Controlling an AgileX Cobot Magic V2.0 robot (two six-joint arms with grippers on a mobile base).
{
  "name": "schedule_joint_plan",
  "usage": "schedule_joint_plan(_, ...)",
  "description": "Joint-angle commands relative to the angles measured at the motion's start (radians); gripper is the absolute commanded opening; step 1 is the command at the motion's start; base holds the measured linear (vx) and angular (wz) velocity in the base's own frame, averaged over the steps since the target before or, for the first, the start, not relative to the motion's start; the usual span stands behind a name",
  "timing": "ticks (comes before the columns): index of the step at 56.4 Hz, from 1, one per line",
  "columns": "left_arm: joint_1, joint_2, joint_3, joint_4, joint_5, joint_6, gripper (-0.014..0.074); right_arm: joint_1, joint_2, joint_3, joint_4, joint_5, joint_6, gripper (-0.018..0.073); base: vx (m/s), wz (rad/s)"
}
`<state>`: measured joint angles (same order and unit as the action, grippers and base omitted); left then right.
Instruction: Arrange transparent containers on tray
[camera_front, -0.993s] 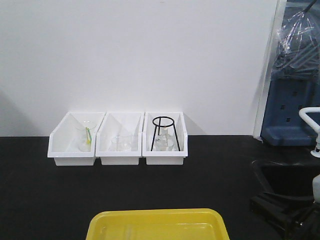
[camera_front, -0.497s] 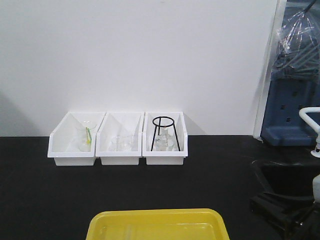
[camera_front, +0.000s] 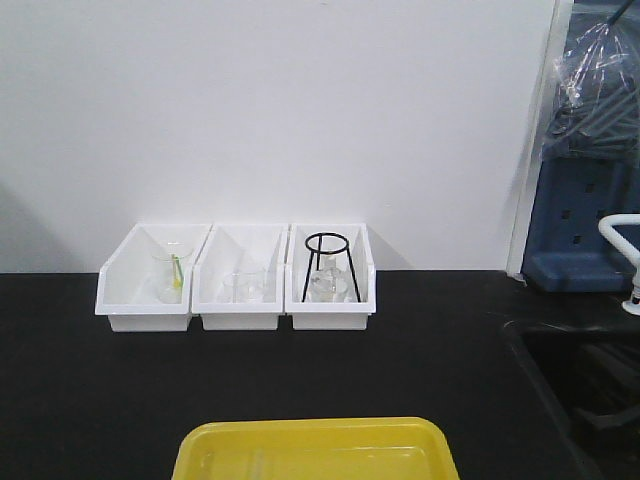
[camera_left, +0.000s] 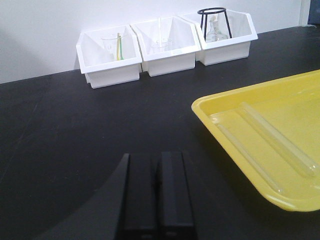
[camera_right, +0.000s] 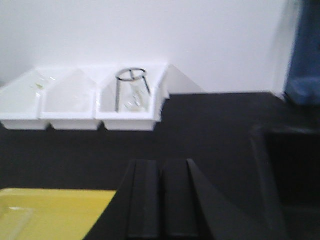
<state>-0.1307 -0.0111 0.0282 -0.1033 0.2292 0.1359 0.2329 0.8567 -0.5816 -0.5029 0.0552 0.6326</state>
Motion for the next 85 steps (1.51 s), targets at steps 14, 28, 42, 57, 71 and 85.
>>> schedule_joint_plan(14,0.003,-0.023,0.036,-0.011,-0.077,-0.001,-0.0008,-0.004,-0.355,0.227,0.542,0.048,-0.688,-0.0013,0.0,0.0)
schedule_joint_plan(28,0.003,-0.023,0.036,-0.011,-0.077,-0.001,-0.0008,-0.013,-0.643,0.588,0.593,-0.163,-0.685,-0.0013,0.0,0.0)
schedule_joint_plan(42,0.003,-0.023,0.036,-0.011,-0.077,-0.001,-0.0008,-0.213,-0.78,0.621,0.581,-0.055,-0.689,-0.0013,0.0,0.0)
schedule_joint_plan(57,0.003,-0.023,0.036,-0.011,-0.077,-0.001,-0.0008,-0.332,-0.876,0.622,0.57,0.084,-0.685,-0.0013,0.0,0.0)
schedule_joint_plan(71,0.003,-0.023,0.036,-0.011,-0.077,-0.001,-0.0008,-0.332,-0.875,0.621,0.574,0.091,-0.685,-0.0013,0.0,0.0)
schedule_joint_plan(85,0.003,-0.023,0.036,-0.011,-0.077,-0.001,-0.0008,-0.332,-0.875,0.621,0.574,0.091,-0.685,-0.0013,0.0,0.0)
